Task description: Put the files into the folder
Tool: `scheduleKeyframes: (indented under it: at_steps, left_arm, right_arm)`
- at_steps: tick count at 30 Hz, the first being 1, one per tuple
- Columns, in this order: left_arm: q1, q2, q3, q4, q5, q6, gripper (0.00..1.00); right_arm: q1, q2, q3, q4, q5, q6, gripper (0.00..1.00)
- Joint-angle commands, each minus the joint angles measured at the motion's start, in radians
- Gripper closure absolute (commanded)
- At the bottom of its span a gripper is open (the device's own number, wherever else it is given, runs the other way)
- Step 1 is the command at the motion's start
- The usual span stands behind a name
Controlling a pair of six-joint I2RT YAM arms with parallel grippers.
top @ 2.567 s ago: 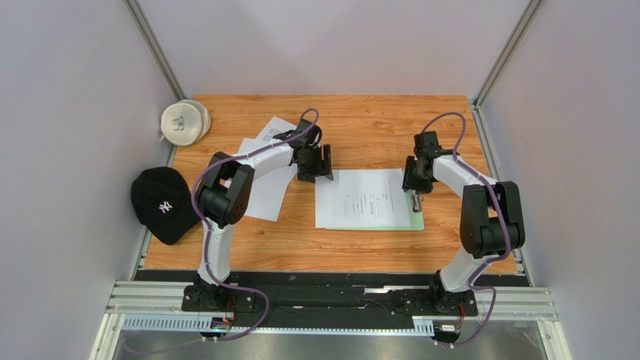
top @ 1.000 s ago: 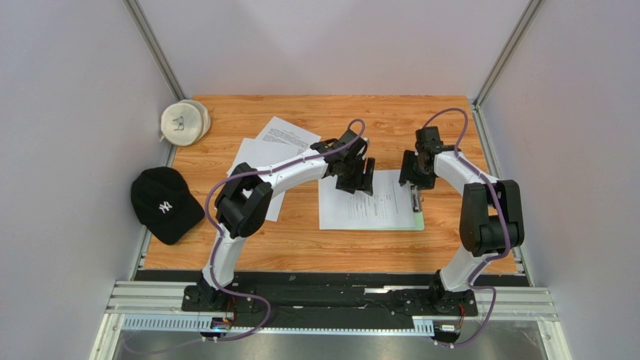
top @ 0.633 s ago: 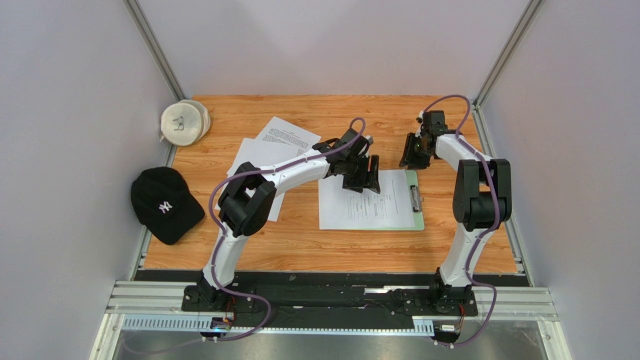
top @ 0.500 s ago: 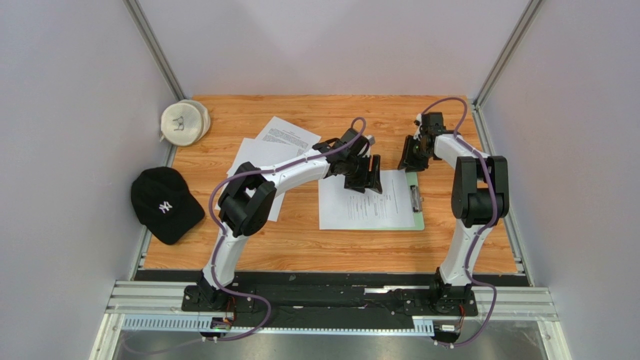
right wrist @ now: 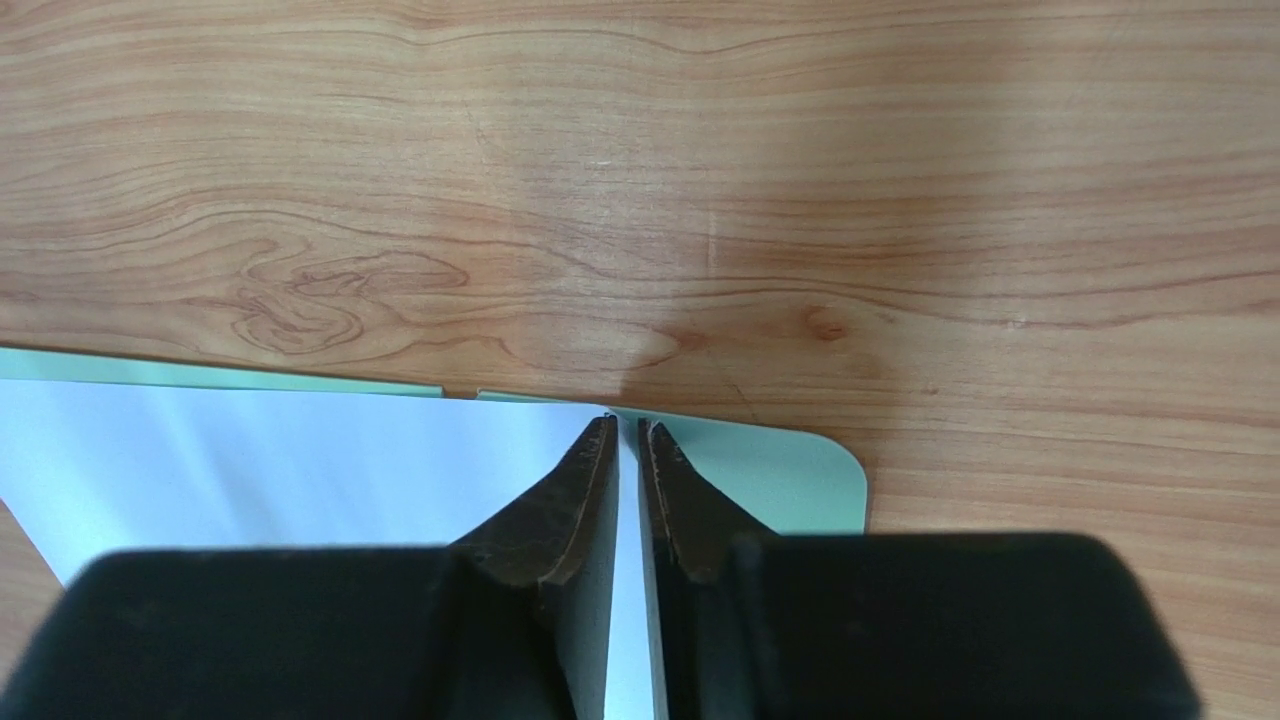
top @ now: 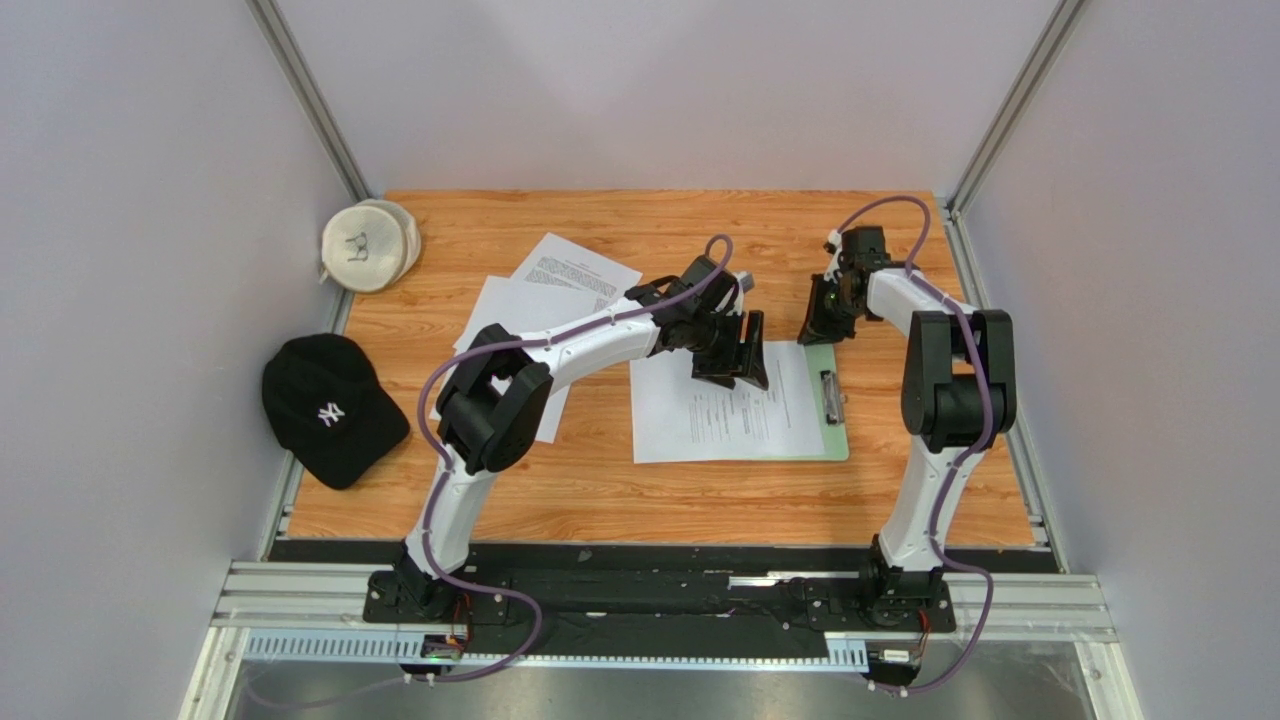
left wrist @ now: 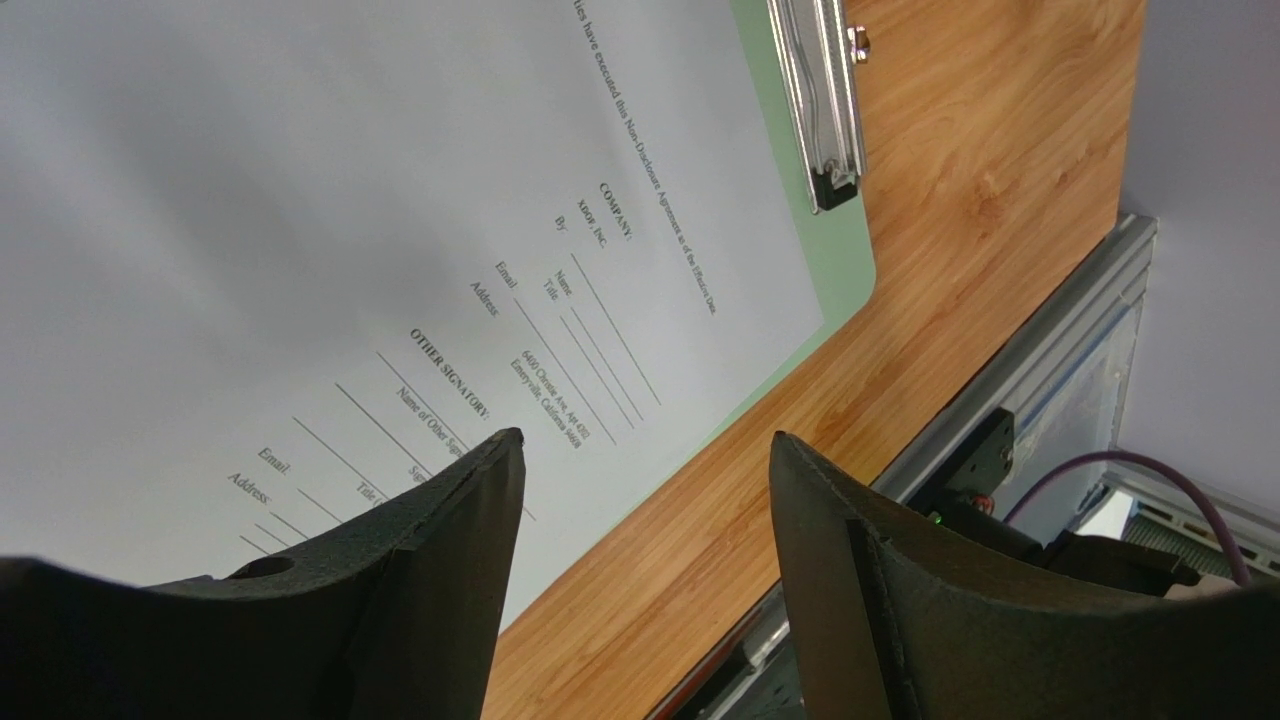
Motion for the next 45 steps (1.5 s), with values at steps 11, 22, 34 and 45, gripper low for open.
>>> scheduleKeyframes:
  at_steps: [11, 22, 34, 45]
  left_arm:
    - [0.0, -0.034, -0.011, 0.027, 0.011, 0.017, 0.31]
    - [0.0, -0.014, 0.001, 0.027, 0.02, 0.017, 0.31]
    - [0.0, -0.011, 0.016, 0.015, 0.026, 0.023, 0.31]
    - [0.0, 0.004, 0.004, 0.019, 0.009, 0.02, 0.3]
  right_arm:
    - [-0.005, -0.071, 0.069, -0.079, 0.009, -0.028, 1.0]
    - [-0.005, -0.1, 0.095, -0.148, 0.047, -0.032, 1.0]
    - [-0.004, -0.048, 0.117, -0.152, 0.074, -0.055, 1.0]
    - [-0.005, -0.031, 0.1, -0.118, 0.026, -0.055, 0.68]
